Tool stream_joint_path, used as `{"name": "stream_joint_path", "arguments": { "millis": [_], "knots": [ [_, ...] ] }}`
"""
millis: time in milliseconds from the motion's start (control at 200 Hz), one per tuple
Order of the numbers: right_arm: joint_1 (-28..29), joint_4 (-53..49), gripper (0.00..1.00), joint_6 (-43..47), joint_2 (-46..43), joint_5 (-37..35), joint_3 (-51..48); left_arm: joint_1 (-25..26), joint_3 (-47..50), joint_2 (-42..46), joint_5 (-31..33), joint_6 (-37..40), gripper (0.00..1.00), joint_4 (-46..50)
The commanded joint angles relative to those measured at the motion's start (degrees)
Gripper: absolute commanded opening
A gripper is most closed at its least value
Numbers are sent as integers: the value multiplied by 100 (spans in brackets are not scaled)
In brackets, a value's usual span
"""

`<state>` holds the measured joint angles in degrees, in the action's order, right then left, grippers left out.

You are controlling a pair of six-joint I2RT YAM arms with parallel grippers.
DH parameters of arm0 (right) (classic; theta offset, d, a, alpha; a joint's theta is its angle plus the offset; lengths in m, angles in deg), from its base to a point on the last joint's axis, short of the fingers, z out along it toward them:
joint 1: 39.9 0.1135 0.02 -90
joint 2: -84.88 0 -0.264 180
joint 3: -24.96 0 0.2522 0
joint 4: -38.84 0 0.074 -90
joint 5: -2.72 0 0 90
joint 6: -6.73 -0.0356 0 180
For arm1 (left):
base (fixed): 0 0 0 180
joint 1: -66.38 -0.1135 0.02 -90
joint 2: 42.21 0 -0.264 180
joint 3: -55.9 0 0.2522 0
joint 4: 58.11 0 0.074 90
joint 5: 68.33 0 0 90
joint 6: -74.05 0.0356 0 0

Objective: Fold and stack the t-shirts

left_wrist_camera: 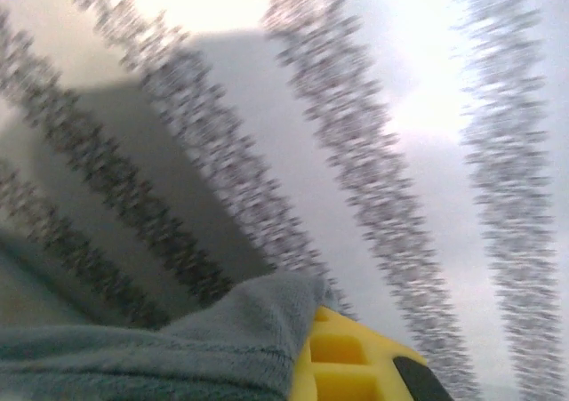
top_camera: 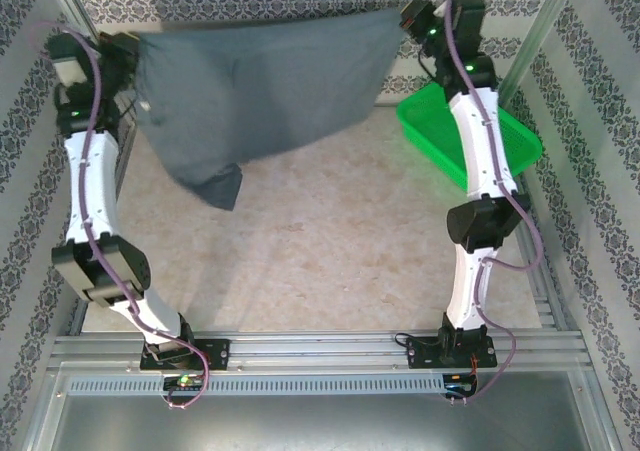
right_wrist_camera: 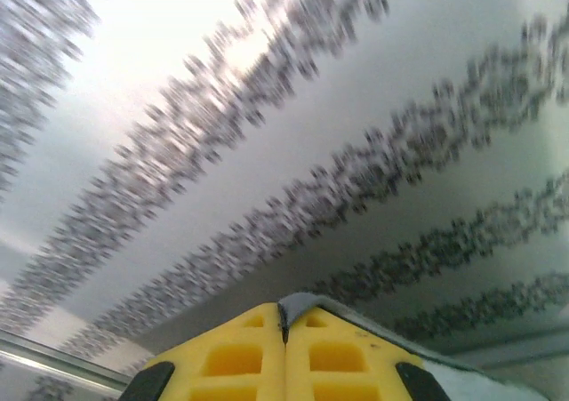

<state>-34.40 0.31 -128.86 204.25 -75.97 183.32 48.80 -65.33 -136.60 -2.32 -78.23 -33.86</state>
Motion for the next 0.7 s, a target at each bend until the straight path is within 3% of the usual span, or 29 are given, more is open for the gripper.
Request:
{"name": "stream_joint_path", "arguments": {
  "millis": [0,120,275,355,415,485,520,545,595,635,694],
  "knots": [
    [-125,-16,0,-135,-585,295,-279,-131,111,609,-97,-59,0,-115],
    [-113,11,0,-72,-1640,395,-1921,-131,1168,1695,255,-43,0,399],
    [77,236,0,2,-3689,-646,-5329,-109,2848,3366,1425,-156,0,1967],
    [256,218,0,-21,-4367,-1027,-6863,-104,3904,3916,1433,-196,0,2644],
    [377,92,0,9,-4573,-1209,-7714,-96,4932,4248,1134,-112,0,2619],
    [409,254,0,-52,-4599,-1187,-8644,-96,6019,4490,808,-158,18,2526],
    [393,332,14,-86,-4509,-1128,-8945,-88,6437,4548,658,-98,32,2409],
    [378,369,30,-71,-4410,-1057,-9068,-87,6680,4569,584,-34,41,2352],
    [347,295,51,58,-4143,-901,-9106,-62,6919,4554,635,96,53,2566],
    [338,35,59,182,-3926,-847,-8978,-36,7026,4543,737,196,56,2765],
    [338,-399,63,308,-3672,-820,-8741,25,7071,4573,829,243,57,3018]
  ]
}}
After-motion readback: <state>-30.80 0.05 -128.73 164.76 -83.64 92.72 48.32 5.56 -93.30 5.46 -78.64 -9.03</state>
